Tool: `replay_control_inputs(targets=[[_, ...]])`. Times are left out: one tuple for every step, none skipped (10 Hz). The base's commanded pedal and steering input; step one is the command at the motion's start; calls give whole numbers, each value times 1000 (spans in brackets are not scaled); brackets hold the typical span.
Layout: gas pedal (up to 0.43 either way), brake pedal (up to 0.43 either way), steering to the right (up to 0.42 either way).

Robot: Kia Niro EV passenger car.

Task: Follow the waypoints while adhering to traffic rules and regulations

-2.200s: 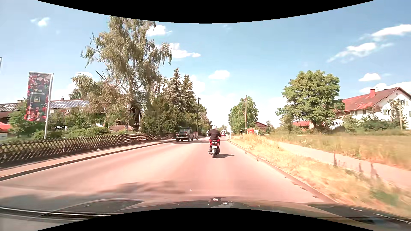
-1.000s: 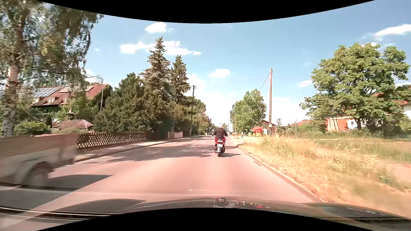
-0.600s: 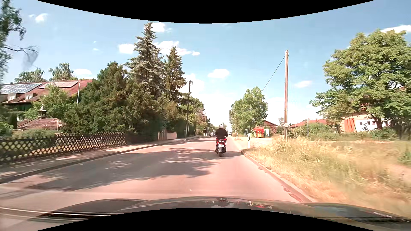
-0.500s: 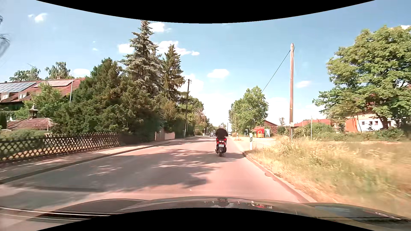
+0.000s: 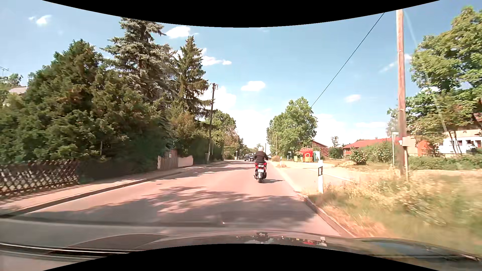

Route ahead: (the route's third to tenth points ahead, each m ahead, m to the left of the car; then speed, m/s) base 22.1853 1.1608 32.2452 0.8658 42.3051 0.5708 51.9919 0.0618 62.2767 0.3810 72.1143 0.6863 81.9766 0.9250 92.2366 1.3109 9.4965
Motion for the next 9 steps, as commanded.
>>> replay_control_inputs(targets=[[138, 12, 13], [150, 12, 14], [150, 12, 15], [169, 12, 17], [169, 12, 17], [169, 6, 17], [169, 6, 14], [169, 12, 9], [169, 12, 8]])
